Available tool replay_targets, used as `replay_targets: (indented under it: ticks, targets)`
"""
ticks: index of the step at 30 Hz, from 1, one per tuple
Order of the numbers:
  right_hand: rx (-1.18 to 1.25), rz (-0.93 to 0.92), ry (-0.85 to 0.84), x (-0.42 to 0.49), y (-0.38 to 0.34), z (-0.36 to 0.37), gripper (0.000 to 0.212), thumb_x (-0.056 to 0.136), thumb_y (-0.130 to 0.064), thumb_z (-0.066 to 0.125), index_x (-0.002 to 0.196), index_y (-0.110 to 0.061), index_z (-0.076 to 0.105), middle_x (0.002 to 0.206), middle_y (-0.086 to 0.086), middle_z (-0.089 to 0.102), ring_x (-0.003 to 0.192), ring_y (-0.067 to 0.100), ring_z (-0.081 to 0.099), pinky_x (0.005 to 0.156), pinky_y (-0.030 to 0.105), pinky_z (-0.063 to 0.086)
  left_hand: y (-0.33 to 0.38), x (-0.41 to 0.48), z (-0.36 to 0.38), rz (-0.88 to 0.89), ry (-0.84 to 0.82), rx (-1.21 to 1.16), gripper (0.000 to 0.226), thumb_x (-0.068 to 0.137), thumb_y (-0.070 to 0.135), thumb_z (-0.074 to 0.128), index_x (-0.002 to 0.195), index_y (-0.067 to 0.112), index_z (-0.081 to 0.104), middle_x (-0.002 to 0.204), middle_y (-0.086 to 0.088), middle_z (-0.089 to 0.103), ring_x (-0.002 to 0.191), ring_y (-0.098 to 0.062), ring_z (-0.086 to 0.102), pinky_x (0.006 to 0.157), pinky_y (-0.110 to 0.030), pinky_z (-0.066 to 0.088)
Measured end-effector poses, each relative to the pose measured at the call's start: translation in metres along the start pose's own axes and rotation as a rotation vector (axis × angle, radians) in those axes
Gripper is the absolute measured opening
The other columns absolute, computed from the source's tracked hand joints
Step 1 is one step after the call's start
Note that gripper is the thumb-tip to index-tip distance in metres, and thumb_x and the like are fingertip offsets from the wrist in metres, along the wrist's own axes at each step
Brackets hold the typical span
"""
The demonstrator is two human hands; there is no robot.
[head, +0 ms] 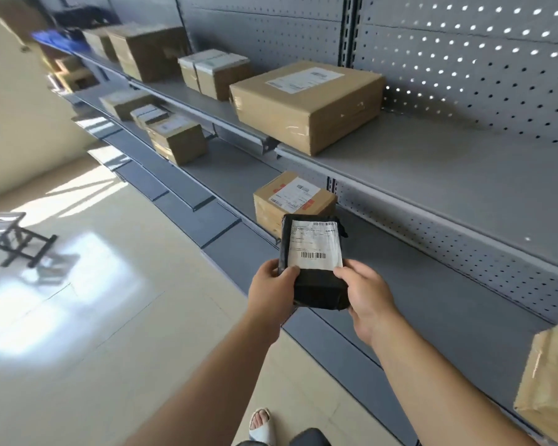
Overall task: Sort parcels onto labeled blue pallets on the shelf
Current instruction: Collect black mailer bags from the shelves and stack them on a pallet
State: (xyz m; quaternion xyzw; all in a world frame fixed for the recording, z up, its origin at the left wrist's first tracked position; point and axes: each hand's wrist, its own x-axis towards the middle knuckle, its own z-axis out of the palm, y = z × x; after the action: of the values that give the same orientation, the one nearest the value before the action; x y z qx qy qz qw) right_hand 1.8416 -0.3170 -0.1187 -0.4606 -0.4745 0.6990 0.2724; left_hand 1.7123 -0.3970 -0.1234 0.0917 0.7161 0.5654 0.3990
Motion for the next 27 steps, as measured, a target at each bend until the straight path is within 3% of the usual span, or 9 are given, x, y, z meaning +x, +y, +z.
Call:
replay_targets:
  ticks: [5, 13, 17, 20, 22, 25, 27]
  targets:
    - [-0.046, -0.021, -0.177, 0.007, -0.02, 0.081, 0.039, 0.093, -0.014, 0.061, 0.09, -0.049, 0.078, 0.096, -0.011, 0.08, 0.09, 0.013, 0.076, 0.058, 0.021, 0.055, 0.021, 0.011, -0.072, 0.056, 0.15, -0.076, 0.025, 0.093, 0.031, 0.065, 0.119, 0.029, 0.063, 0.106, 0.002, 0.075, 0.095, -0.02, 0.074, 0.08, -0.039, 0.065]
    - [-0.076, -0.084, -0.397, 0.023, -0.042, 0.262, 0.04, 0.095, -0.016, 0.061, 0.085, -0.051, 0.077, 0.088, -0.012, 0.079, 0.081, 0.01, 0.075, 0.053, 0.017, 0.053, 0.073, 0.039, -0.225, 0.176, 0.334, -0.212, 0.019, 0.093, 0.029, 0.064, 0.112, 0.025, 0.067, 0.109, -0.002, 0.076, 0.099, -0.025, 0.073, 0.088, -0.05, 0.062]
    - [-0.095, -0.119, -0.482, 0.024, -0.055, 0.352, 0.046, 0.094, -0.013, 0.06, 0.082, -0.055, 0.076, 0.087, -0.014, 0.079, 0.078, 0.004, 0.075, 0.057, 0.018, 0.055, 0.105, 0.053, -0.302, 0.224, 0.405, -0.243, 0.033, 0.087, 0.035, 0.065, 0.119, 0.026, 0.066, 0.111, -0.001, 0.074, 0.1, -0.023, 0.073, 0.088, -0.048, 0.062]
    - [-0.106, -0.137, -0.505, 0.029, -0.057, 0.414, 0.025, 0.096, -0.016, 0.061, 0.102, -0.033, 0.079, 0.095, -0.007, 0.08, 0.088, 0.014, 0.076, 0.061, 0.022, 0.058, 0.124, 0.063, -0.356, 0.254, 0.44, -0.276, 0.051, 0.078, 0.04, 0.066, 0.126, 0.023, 0.064, 0.117, -0.004, 0.073, 0.105, -0.027, 0.071, 0.09, -0.052, 0.061]
    - [-0.114, -0.143, -0.523, 0.032, -0.059, 0.45, 0.021, 0.098, -0.019, 0.061, 0.11, -0.03, 0.074, 0.097, -0.008, 0.079, 0.092, 0.016, 0.075, 0.066, 0.024, 0.06, 0.134, 0.073, -0.387, 0.276, 0.476, -0.292, 0.051, 0.077, 0.039, 0.068, 0.125, 0.023, 0.064, 0.117, -0.005, 0.073, 0.105, -0.028, 0.071, 0.091, -0.054, 0.06]
    - [-0.132, -0.164, -0.568, 0.042, -0.063, 0.499, 0.019, 0.098, -0.022, 0.06, 0.102, -0.035, 0.074, 0.093, -0.013, 0.079, 0.092, 0.016, 0.074, 0.071, 0.031, 0.064, 0.149, 0.093, -0.425, 0.296, 0.52, -0.314, 0.047, 0.078, 0.04, 0.067, 0.123, 0.026, 0.065, 0.115, -0.003, 0.073, 0.103, -0.026, 0.072, 0.09, -0.051, 0.061]
    - [-0.132, -0.174, -0.592, 0.052, -0.068, 0.529, 0.023, 0.098, -0.022, 0.061, 0.094, -0.039, 0.075, 0.09, -0.014, 0.078, 0.087, 0.012, 0.075, 0.068, 0.027, 0.063, 0.158, 0.109, -0.447, 0.307, 0.541, -0.324, 0.045, 0.079, 0.04, 0.067, 0.122, 0.027, 0.065, 0.117, -0.003, 0.073, 0.103, -0.025, 0.072, 0.09, -0.05, 0.061]
